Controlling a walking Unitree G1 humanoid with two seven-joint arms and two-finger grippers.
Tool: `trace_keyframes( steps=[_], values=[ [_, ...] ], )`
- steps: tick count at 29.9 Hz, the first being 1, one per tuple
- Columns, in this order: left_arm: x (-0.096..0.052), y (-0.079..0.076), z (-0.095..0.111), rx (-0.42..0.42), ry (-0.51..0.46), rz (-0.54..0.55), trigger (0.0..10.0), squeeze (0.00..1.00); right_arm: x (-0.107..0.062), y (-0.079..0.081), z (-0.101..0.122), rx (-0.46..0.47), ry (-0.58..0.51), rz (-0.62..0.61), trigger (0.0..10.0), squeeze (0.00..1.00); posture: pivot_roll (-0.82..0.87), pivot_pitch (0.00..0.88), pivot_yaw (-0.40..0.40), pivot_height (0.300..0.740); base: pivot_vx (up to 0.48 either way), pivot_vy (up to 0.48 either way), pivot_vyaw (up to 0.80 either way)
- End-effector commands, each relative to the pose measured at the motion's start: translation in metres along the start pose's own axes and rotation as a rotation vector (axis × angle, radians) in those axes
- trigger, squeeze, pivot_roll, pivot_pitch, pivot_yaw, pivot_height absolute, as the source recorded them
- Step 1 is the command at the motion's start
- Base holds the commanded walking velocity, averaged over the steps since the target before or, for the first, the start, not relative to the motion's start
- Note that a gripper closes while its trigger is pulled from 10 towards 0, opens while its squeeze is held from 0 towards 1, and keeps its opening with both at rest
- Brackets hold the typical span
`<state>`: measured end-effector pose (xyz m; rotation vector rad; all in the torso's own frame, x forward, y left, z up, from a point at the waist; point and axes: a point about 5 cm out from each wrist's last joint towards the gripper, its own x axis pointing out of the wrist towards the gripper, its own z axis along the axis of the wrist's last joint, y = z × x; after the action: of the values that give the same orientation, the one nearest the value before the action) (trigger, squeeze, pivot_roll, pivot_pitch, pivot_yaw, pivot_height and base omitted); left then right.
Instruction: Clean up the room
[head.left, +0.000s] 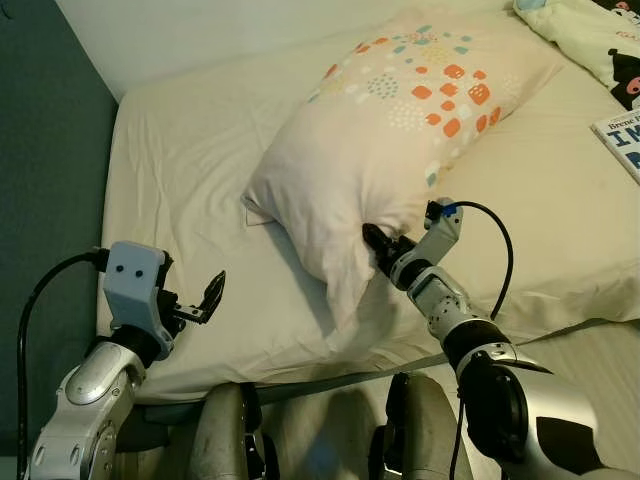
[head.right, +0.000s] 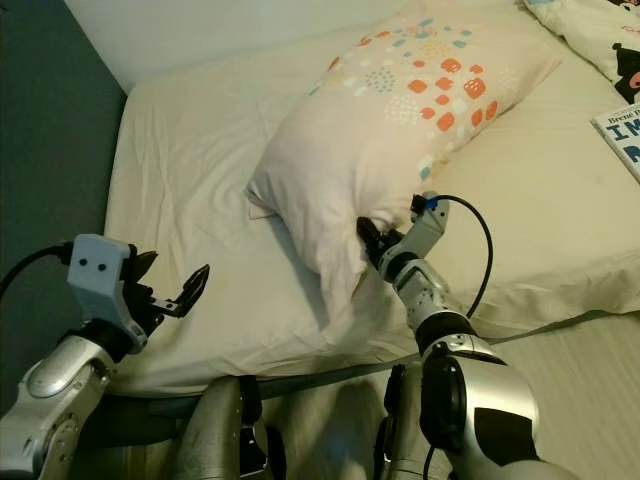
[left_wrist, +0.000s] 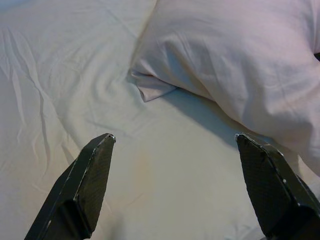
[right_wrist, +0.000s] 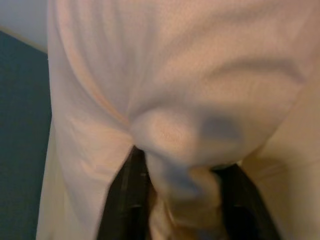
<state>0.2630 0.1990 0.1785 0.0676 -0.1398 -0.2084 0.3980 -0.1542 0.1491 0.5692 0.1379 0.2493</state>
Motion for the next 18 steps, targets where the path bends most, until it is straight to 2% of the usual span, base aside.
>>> trace_keyframes(
  steps=[1,13,18],
  values=[
    [-0.0025,0.0019,-0.0063,0.017,0.043,-0.004,10.0,0.0,-0.0038,-0.005,-0.0154,0.008,0.054,-0.017,0.0,0.0,0.17,0.379,0.069,0.601,0.0,0.0,0.0],
    [-0.0016,0.0042,-0.0077,0.028,0.047,-0.003,10.0,0.0,-0.0036,-0.0056,-0.0115,0.009,0.032,-0.02,0.0,0.0,0.16,0.373,0.067,0.601,0.0,0.0,0.0],
    [0.0013,0.007,-0.011,0.029,0.044,0.013,10.0,0.0,-0.0012,0.0005,-0.0094,-0.01,0.045,0.029,0.0,0.0,0.13,0.345,0.046,0.601,0.0,0.0,0.0]
  ],
)
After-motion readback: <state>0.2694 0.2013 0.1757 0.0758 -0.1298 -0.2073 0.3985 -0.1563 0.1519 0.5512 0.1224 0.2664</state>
